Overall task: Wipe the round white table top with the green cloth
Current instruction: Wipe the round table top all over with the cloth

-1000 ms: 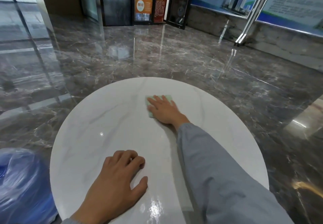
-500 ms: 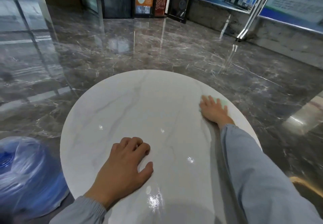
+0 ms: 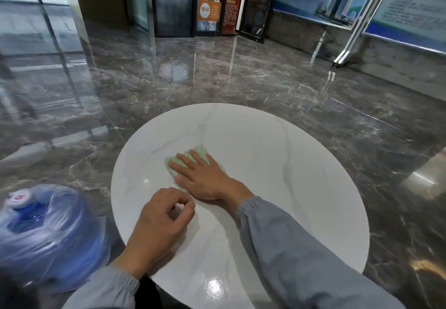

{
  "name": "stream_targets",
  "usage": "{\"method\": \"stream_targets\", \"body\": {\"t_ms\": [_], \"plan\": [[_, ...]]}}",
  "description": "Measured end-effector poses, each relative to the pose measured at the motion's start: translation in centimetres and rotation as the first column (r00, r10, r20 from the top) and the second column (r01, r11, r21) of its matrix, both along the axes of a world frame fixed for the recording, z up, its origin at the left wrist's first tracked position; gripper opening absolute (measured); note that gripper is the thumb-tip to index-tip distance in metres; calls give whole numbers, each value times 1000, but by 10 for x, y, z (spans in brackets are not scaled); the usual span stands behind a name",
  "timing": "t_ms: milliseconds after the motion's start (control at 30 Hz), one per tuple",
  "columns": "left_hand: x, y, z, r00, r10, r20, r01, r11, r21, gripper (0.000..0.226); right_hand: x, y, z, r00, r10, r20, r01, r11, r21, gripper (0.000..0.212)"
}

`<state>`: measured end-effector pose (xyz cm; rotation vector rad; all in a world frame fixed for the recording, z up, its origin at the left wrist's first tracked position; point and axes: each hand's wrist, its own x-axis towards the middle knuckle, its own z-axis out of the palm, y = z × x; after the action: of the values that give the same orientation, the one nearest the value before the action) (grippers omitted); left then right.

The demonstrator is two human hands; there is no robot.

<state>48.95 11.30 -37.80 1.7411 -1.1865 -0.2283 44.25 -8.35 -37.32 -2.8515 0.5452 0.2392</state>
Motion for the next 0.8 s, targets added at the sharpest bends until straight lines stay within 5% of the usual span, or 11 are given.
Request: {"method": "stream_targets", "body": {"t_ms": [167, 400, 800], "plan": [[27, 34, -14, 970, 234, -67, -236, 971, -30, 19, -62, 66, 3, 996, 94, -2, -94, 996, 1, 55], [19, 31, -30, 946, 321, -47, -323, 946, -31, 15, -159, 155, 11, 996, 42, -78, -38, 998, 49, 54], [22, 28, -37, 951, 310, -8, -311, 950, -30, 18, -73, 125, -8, 993, -109, 36, 110, 994, -27, 55]]}}
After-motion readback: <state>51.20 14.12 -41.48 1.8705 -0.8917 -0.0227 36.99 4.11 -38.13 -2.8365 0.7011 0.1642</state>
